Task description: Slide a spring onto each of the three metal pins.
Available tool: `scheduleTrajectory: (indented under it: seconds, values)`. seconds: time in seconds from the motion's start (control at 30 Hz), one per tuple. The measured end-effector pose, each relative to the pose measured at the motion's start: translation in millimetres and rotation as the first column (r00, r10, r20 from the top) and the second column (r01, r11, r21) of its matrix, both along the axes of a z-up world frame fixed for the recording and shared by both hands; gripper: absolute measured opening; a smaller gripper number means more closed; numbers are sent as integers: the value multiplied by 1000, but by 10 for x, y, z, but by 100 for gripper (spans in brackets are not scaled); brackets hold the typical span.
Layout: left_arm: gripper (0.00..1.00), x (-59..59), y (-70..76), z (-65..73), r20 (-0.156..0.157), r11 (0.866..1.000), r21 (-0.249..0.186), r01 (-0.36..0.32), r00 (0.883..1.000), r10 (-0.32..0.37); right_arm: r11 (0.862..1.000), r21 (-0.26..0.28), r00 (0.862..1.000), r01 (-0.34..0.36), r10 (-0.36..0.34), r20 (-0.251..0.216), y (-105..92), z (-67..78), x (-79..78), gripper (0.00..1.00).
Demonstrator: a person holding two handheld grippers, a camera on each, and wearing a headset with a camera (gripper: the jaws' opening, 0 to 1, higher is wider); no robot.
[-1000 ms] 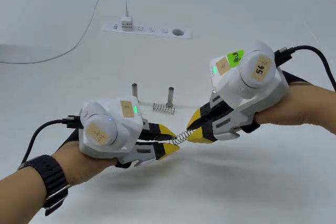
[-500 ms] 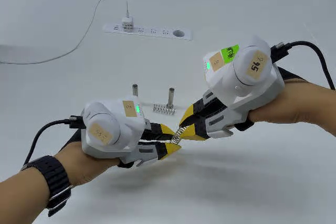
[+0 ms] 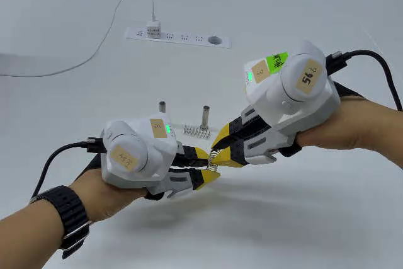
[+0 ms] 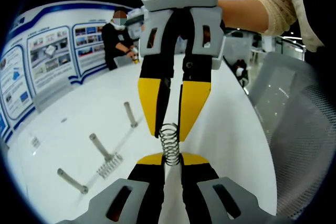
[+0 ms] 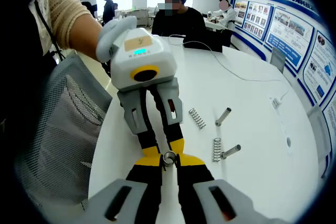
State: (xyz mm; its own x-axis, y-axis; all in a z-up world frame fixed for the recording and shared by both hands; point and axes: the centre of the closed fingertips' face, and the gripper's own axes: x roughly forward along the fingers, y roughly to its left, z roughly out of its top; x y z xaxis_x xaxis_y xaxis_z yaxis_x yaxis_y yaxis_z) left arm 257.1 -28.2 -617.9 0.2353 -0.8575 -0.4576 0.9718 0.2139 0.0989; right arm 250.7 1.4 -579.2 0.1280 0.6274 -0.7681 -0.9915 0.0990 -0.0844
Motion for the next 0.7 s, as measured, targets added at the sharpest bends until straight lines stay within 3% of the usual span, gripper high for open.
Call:
scheduleTrajectory:
  seconds: [0.4, 0.7]
  values:
    - [12, 14, -36, 9, -1, 1000, -16, -6, 1000, 6, 1000, 6, 1000, 17, -17, 3, -30, 12, 24, 11]
    - [21, 4, -18, 17, -27, 999, -34, -27, 999, 27, 999, 4, 999, 33, -33, 8, -67, 22, 43, 11]
